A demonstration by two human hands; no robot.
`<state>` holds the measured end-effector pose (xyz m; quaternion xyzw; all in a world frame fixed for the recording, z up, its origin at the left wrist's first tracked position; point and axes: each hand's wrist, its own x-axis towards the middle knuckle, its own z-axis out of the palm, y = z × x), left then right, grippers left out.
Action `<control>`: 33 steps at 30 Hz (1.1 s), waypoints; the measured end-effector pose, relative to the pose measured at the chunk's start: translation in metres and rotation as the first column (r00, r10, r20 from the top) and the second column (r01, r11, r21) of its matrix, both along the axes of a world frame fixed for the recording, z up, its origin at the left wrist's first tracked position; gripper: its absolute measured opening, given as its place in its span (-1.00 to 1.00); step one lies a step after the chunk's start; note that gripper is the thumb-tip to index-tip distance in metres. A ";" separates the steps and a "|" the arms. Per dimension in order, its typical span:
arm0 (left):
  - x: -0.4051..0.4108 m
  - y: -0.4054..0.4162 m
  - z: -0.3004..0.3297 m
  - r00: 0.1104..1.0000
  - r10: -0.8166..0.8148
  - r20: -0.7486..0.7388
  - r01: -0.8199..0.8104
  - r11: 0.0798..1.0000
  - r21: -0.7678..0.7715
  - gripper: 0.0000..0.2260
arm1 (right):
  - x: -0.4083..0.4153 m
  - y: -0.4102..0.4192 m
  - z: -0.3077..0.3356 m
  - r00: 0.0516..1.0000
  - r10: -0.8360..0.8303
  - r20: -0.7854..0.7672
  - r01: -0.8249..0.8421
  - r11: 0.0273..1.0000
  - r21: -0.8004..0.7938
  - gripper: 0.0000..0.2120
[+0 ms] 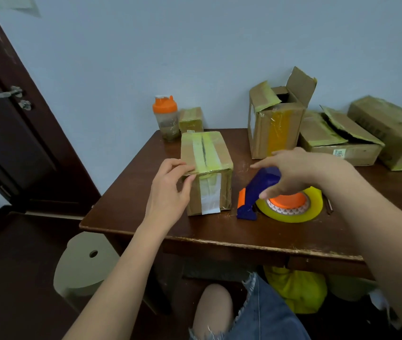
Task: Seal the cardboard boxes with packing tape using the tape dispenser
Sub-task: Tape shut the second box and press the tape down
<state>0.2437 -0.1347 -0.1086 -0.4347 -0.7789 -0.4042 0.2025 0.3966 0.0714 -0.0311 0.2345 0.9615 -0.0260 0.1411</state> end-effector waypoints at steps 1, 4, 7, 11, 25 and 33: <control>0.001 0.002 0.002 1.000 0.005 0.005 -0.005 1.000 -0.007 -0.81 | -0.001 0.001 -0.004 0.999 0.010 0.030 -0.010 1.000 0.006 -0.26; 0.003 0.004 0.006 0.998 0.045 0.033 -0.044 0.998 -0.037 -0.81 | -0.003 0.003 -0.008 0.999 0.001 -0.035 -0.001 1.000 -0.007 -0.41; 0.008 0.002 0.009 0.996 0.080 0.028 -0.078 0.995 -0.058 -0.76 | -0.006 -0.002 -0.013 1.000 -0.003 -0.021 0.004 0.999 0.038 -0.43; 0.023 -0.001 0.012 0.995 0.077 -0.070 -0.075 0.997 0.025 -0.79 | -0.008 -0.009 -0.018 1.000 0.001 0.028 -0.006 0.985 0.173 -0.33; 0.062 0.009 -0.016 0.640 0.014 0.769 0.097 0.990 -0.099 -0.81 | 0.011 -0.015 -0.019 0.994 0.035 -0.105 -0.019 0.989 0.150 -0.43; 0.056 0.015 -0.019 0.297 0.049 0.954 0.126 0.988 -0.090 -0.78 | 0.012 -0.023 -0.016 0.994 0.047 -0.103 -0.032 0.989 0.148 -0.40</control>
